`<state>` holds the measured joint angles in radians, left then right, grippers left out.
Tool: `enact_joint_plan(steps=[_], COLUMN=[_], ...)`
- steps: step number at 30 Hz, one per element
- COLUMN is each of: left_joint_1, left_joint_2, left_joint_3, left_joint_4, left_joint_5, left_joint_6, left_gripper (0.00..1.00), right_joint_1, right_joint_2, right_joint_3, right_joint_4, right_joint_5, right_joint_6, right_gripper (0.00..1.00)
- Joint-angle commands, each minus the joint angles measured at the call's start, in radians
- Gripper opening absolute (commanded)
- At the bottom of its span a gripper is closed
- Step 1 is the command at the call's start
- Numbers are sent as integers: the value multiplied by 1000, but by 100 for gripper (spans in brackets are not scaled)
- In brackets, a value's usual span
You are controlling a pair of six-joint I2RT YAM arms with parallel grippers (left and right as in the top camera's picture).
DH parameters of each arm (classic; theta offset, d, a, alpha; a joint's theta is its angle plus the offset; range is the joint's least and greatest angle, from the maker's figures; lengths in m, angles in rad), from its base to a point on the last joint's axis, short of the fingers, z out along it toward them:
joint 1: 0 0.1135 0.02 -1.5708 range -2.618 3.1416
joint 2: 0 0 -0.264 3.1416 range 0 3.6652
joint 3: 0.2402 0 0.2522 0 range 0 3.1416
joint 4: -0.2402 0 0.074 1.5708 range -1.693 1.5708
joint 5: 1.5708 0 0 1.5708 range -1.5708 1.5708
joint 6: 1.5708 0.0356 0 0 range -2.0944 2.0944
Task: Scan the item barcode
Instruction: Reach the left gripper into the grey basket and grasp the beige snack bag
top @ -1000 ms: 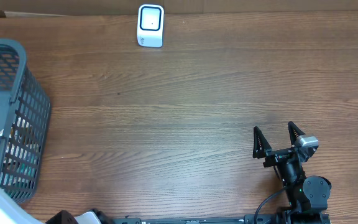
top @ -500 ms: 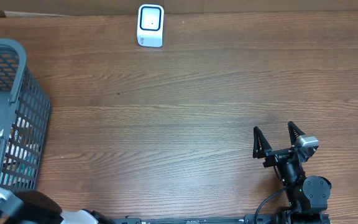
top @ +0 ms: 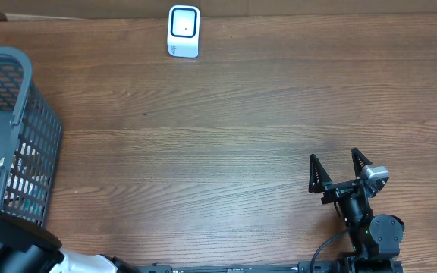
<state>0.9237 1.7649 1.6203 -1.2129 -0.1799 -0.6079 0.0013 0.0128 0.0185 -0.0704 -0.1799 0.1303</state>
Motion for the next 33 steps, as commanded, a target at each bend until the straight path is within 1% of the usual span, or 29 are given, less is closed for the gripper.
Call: enact_joint_plan(steps=[1,14,18,21,23,25,27,28,29,30,33], left_joint_1=[5,3,3,3,3,3,2,2,2,2,3], left_joint_2=[42,212,262,292,309,325,336,340,340,338,330], left_joint_3=[-45,-63,-63,-63,-63,-63,-63,-63,-63,-62,-47], left_joint_4=[30,125,172,193,199,200,200,200,200,200,192], left_joint_5=[-60,-52,-30,1,17,17,17,17,17,17,18], left_joint_6=[-21,-21,-21,-21,-21,-20,-12,-5,0,3,3], left_gripper=[81,81,81,79,72,61,42,26,13,4,4], right_joint_1=[-3,-3,-3,-3,-3,-3,-3,-3,-3,-3,-3], right_joint_2=[-6,-6,-6,-6,-6,-6,-6,-6,-6,-6,-6], right_joint_3=[-10,-10,-10,-10,-10,-10,-10,-10,-10,-10,-10], right_joint_4=[5,5,5,5,5,5,5,5,5,5,5], right_joint_5=[-5,-5,-5,-5,-5,-5,-5,-5,-5,-5,-5], right_joint_6=[0,0,0,0,0,0,0,0,0,0,0], right_gripper=[100,100,100,100,100,100,100,100,100,100,100])
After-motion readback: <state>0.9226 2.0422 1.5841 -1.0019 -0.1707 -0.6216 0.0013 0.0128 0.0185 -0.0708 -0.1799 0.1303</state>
